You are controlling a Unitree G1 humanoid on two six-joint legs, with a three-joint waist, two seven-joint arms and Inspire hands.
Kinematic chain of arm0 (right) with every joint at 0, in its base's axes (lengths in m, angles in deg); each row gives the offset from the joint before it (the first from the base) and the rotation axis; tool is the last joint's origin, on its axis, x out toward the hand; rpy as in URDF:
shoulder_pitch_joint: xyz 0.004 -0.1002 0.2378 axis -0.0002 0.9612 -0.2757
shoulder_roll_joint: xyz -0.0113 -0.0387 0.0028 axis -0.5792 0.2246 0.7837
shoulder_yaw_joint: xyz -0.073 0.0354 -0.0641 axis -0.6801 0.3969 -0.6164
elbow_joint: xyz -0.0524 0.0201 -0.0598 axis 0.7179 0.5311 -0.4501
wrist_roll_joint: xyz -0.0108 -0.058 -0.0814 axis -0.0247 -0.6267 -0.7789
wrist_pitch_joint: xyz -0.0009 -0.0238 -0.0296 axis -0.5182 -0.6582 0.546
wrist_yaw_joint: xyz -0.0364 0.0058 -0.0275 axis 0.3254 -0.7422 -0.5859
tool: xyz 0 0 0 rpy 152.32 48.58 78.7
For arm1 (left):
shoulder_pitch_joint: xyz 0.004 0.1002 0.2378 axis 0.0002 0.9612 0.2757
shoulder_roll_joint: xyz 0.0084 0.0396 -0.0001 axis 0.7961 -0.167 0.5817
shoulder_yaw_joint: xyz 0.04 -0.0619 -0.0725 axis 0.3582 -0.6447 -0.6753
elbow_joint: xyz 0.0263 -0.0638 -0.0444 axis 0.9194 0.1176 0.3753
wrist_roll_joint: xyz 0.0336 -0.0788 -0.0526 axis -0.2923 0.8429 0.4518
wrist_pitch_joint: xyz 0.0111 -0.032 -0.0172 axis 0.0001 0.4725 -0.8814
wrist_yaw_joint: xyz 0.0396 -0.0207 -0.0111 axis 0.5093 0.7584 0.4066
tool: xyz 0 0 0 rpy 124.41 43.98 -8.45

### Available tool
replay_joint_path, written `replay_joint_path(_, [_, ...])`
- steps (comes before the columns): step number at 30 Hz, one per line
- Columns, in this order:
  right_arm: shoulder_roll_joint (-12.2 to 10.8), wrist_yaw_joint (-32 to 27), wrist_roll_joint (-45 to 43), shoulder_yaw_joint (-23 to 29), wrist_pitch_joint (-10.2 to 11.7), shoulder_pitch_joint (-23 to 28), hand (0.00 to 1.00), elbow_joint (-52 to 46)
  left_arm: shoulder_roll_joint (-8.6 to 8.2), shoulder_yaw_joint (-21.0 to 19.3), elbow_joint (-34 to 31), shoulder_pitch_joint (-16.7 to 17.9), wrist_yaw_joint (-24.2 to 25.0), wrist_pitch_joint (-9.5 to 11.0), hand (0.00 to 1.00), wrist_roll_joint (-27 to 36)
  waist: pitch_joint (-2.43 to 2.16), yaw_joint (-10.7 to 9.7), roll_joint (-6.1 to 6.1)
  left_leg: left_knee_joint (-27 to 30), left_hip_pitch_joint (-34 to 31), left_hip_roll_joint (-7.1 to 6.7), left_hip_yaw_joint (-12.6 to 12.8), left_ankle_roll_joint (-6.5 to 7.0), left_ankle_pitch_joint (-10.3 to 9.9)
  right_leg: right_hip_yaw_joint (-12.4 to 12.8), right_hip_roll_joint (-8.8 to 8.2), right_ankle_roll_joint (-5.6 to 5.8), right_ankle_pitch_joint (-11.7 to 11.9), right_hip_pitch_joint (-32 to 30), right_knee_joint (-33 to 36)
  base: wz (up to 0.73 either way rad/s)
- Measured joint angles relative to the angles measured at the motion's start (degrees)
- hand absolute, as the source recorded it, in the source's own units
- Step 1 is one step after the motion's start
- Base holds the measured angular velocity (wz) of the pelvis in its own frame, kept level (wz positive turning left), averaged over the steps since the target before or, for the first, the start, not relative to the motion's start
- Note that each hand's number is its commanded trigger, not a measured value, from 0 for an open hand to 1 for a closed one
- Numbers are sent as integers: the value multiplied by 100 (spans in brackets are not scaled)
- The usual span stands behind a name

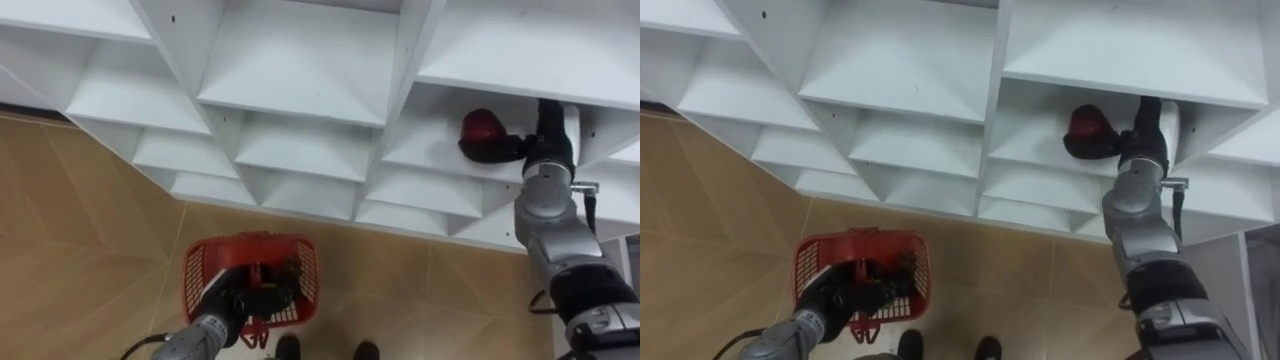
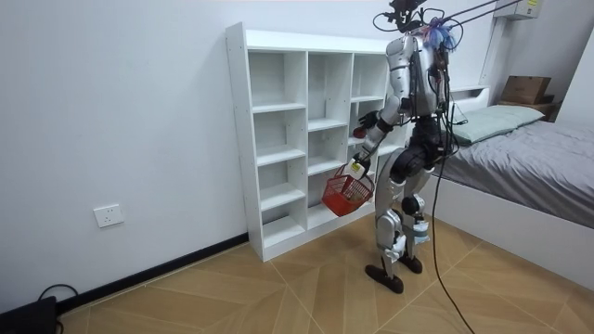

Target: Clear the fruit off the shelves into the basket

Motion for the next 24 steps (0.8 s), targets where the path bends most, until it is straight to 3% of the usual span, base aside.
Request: replay_joint_path(24, [-134, 673, 71, -12, -122, -119, 0, 140, -81, 119, 212, -190, 89, -7, 100, 11, 35, 41, -61, -239, 165, -1, -1, -36, 57, -3, 22, -8, 17, 85, -50, 0])
